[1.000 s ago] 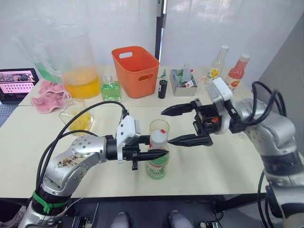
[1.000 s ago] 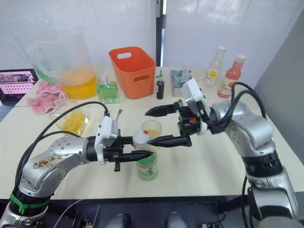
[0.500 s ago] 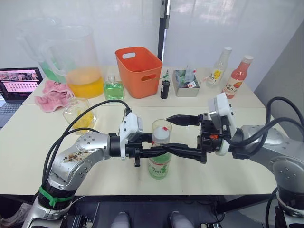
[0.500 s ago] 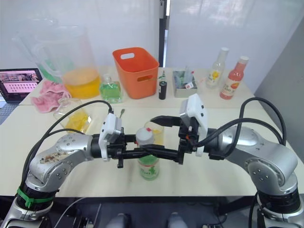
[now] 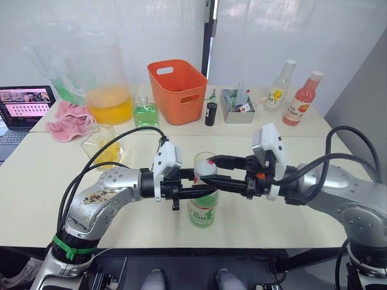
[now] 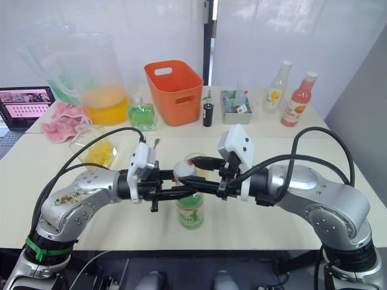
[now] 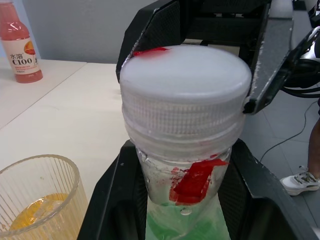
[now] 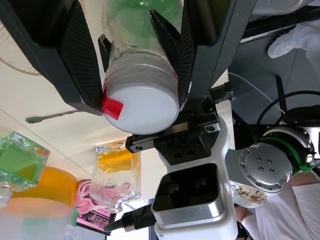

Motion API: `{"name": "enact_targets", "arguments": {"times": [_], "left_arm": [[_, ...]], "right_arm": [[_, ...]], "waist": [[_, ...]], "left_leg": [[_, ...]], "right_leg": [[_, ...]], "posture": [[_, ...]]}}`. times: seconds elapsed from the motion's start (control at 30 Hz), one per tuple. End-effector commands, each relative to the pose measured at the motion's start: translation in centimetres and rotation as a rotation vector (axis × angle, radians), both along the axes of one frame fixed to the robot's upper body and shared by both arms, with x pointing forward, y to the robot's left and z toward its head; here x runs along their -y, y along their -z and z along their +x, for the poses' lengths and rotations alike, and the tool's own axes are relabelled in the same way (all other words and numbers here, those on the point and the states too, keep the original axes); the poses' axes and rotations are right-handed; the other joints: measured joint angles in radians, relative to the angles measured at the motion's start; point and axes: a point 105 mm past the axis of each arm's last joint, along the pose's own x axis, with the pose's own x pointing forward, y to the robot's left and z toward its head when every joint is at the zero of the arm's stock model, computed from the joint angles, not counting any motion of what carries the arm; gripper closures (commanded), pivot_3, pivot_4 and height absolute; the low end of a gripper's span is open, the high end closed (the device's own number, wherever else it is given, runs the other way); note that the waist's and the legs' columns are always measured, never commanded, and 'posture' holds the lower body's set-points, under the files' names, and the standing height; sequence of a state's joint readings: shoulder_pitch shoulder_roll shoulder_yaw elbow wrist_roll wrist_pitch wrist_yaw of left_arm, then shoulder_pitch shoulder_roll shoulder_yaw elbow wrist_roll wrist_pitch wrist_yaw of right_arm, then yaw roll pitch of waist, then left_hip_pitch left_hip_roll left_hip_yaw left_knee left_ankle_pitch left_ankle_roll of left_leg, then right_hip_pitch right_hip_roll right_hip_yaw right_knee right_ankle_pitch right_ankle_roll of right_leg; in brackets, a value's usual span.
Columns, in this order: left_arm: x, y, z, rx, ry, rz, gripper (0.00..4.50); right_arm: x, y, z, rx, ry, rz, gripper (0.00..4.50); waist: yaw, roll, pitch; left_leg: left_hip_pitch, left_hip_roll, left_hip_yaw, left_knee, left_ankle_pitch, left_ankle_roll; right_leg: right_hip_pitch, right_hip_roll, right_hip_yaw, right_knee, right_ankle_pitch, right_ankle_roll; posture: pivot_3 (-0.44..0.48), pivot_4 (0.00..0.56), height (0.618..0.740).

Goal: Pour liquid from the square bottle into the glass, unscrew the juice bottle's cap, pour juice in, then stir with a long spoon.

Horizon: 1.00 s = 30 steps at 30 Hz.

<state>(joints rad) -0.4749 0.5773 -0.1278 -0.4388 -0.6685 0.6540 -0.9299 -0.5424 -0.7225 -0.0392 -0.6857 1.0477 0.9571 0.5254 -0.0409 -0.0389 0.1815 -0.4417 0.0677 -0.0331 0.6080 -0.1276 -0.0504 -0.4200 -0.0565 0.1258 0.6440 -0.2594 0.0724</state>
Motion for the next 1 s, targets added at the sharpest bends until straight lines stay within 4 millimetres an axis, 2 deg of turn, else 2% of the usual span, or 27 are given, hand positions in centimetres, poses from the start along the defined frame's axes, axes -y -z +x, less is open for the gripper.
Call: {"name": "enact_targets", "arguments": {"times": [0.03,0.2,0.33,0.6,0.67,0.77,0.93,1.0], "left_arm": [[0.4,0.5,-0.3,-0.019,0.019,0.015,3.09],[0.4,0.4,-0.3,-0.008,0.007,0.022,3.09],[0.0,0.3,-0.8,-0.004,0.010,0.040,3.09],[-0.9,0.3,-1.7,0.008,0.021,0.082,3.09],[-0.9,0.3,-1.8,0.008,0.021,0.083,3.09],[-0.9,0.2,-2.0,0.009,0.010,0.080,3.09],[-1.0,0.3,-2.3,-0.014,-0.009,0.069,3.09],[-1.0,0.3,-2.4,-0.016,-0.013,0.067,3.09]], "right_arm": [[-0.4,-0.8,-0.5,0.028,-0.037,0.010,2.80],[-0.7,-0.4,-1.0,0.020,-0.169,-0.023,2.80],[-0.6,0.0,-0.9,0.037,-0.378,-0.097,2.80],[-0.7,-1.0,1.2,0.095,-0.724,-0.175,2.80],[-0.6,-1.1,1.4,0.090,-0.753,-0.181,2.80],[-1.9,-1.6,2.3,0.141,-0.836,-0.218,2.80],[-2.4,-2.5,2.1,0.150,-0.883,-0.228,2.80],[-2.3,-2.7,2.1,0.156,-0.882,-0.233,1.77]], "waist": [[0.000,0.000,0.000],[-0.001,0.000,0.000],[-0.003,0.000,0.000],[-0.022,0.000,0.000],[-0.023,0.000,0.000],[-0.028,0.000,0.000],[-0.030,0.000,0.000],[-0.030,0.000,0.000]], "left_leg": [[0.000,0.000,0.000,0.000,0.000,0.000],[0.000,0.000,0.000,0.000,0.000,0.000],[0.000,0.000,0.000,0.000,0.000,0.000],[0.000,0.001,0.000,-0.001,0.000,0.000],[0.000,0.001,0.000,-0.002,0.000,0.000],[0.000,0.000,0.000,-0.002,0.000,0.000],[0.000,0.001,0.000,-0.003,0.000,0.000],[0.000,0.001,0.000,-0.003,0.000,0.000]], "right_leg": [[0.000,0.000,0.000,0.000,0.000,0.000],[0.000,0.000,0.000,0.000,0.000,0.000],[0.000,0.000,0.000,0.000,0.000,0.000],[-0.001,0.000,0.000,0.000,0.003,0.005],[-0.001,0.001,-0.001,0.000,0.003,0.006],[-0.002,0.001,-0.001,0.001,0.003,0.006],[-0.003,0.001,-0.001,0.002,0.003,0.005],[-0.003,0.001,-0.001,0.002,0.003,0.005]], "posture": [[0.000,0.150,0.740],[0.000,0.150,0.740],[0.000,0.150,0.740],[0.000,0.150,0.740],[0.000,0.150,0.740],[0.000,0.150,0.740],[0.000,0.150,0.740],[0.000,0.150,0.740]]}}
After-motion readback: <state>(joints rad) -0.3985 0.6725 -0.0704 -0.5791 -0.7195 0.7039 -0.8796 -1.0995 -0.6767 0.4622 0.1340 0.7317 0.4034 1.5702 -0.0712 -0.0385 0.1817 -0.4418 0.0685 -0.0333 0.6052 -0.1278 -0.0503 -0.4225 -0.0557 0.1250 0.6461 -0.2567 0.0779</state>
